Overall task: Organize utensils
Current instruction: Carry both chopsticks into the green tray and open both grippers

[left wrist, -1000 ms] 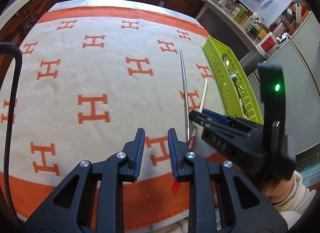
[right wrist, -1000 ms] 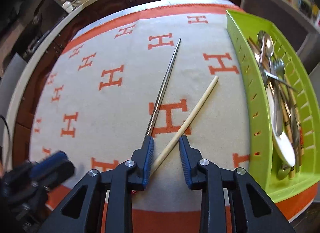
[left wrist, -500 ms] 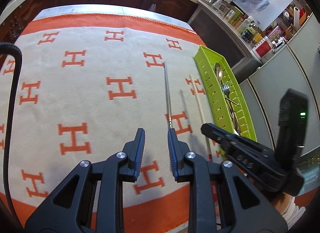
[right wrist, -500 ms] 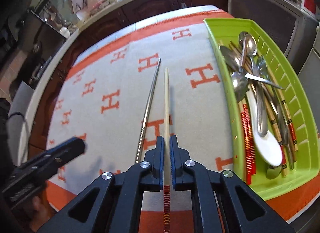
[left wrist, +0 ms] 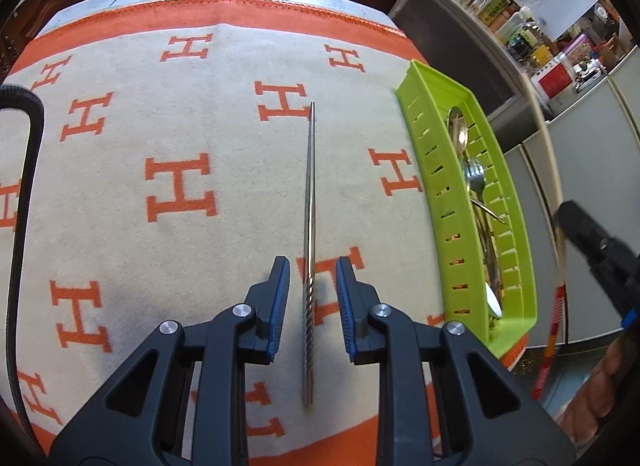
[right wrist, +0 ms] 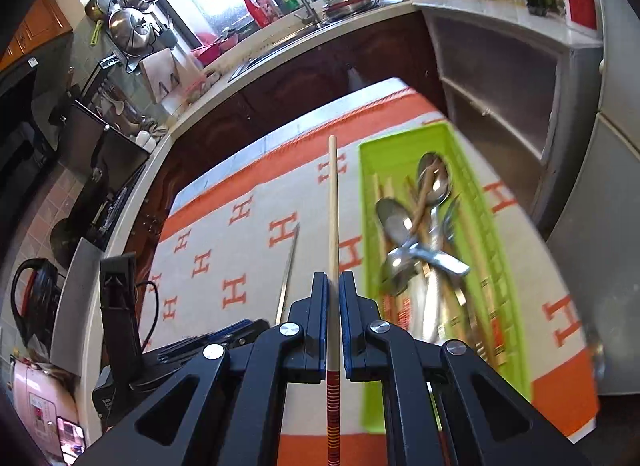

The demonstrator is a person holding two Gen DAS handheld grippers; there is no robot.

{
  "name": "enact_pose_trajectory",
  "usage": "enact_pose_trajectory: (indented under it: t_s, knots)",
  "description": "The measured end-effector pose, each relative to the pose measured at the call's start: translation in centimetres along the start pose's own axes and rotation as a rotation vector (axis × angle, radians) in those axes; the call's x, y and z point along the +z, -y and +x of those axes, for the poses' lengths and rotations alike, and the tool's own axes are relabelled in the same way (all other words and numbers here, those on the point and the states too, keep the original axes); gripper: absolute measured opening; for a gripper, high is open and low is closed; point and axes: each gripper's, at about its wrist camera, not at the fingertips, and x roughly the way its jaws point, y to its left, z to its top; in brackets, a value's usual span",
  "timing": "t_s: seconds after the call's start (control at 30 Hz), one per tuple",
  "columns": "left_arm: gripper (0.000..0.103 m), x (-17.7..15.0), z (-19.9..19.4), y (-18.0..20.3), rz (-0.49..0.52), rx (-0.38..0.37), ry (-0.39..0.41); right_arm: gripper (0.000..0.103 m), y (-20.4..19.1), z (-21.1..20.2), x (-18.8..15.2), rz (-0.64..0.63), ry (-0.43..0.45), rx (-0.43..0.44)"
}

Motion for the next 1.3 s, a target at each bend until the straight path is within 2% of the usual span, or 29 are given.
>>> enact_pose_trajectory:
  t_s: [0.17,0.27,0.33,0.4,0.57,0.63,0.73,0.9,1.0,1.2,1.3]
  knots:
    - [0.02,0.0,1.8,1.2,0.018,0.089,-0.009,0.005,2.7,0.7,2.0,-0.035,-0.008,-0.052]
    - [0.02,-0.1,2.1,1.9,0.03,0.131,0.021,0.005,4.3,2.1,2.9,-0.038,-0.032,-0.067]
    - [0.006,-0.1,2.3,2.1,0.02,0.157,0.037,0.005,5.3,3.1,3.4,-0.039,-0.049,-0.072]
    - [0.003,0.0,2.4,2.2,0.007,0.156,0.044,0.005,5.8,4.3,3.6,-0.041,-0.063,-0.083]
    - [0.003,0.2,1.0,3.0,-0.012,0.129,0.083,0.007,7.2,7.2,4.0,-0.047,-0.125,-0.069]
    - [0.003,0.3,-0.4,3.8,-0.012,0.097,0.1,0.014,7.9,7.9,4.0,-0.036,-0.139,-0.069]
    - [0.003,0.9,-2.5,5.5,-0.003,0.031,0.117,0.023,9.1,7.9,4.2,-0.004,-0.125,-0.046]
    - [0.003,1.8,-5.0,9.4,0.042,-0.056,0.129,0.023,10.8,6.8,4.2,0.041,-0.091,-0.021]
    - [0.003,2.3,-5.0,11.8,0.061,-0.092,0.113,0.023,11.2,5.9,3.9,0.058,-0.073,-0.008]
    - [0.003,3.1,-2.6,14.3,0.045,-0.109,0.065,0.023,11.5,3.5,3.2,0.073,-0.038,0.003]
    - [0.003,3.5,-0.6,14.8,0.05,-0.085,0.035,0.023,11.7,2.8,2.9,0.08,-0.031,0.001]
